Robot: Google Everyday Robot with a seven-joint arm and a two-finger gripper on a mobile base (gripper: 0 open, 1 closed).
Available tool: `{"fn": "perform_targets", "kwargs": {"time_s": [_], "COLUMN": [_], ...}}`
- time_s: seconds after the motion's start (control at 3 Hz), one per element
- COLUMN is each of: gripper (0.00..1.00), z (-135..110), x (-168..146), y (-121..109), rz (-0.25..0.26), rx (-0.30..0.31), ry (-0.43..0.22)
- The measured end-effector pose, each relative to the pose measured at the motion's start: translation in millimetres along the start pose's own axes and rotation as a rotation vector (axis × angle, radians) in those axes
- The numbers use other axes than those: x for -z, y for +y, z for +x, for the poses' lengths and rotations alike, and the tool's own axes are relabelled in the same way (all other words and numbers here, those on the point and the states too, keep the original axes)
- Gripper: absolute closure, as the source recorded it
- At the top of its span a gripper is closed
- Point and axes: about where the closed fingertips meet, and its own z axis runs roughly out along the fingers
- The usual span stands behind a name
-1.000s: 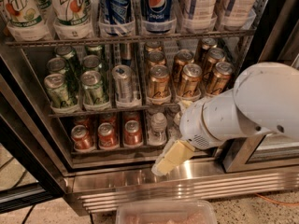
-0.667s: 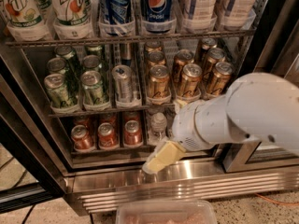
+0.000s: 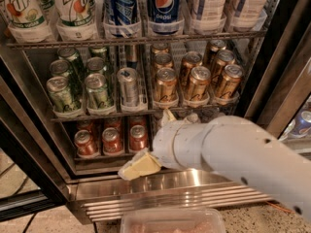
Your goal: Pick redbull can from middle shelf of fridge
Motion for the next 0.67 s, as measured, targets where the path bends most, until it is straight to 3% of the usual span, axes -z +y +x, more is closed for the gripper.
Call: {"fn": "perform_targets", "kwargs": {"time_s": [0.67], "gripper": [0.00], "z": [-6.7], "x": [-11.1], "y": [-1.2], "rz": [0.171], "rx": [-0.185], "ry": [-0.077]}}
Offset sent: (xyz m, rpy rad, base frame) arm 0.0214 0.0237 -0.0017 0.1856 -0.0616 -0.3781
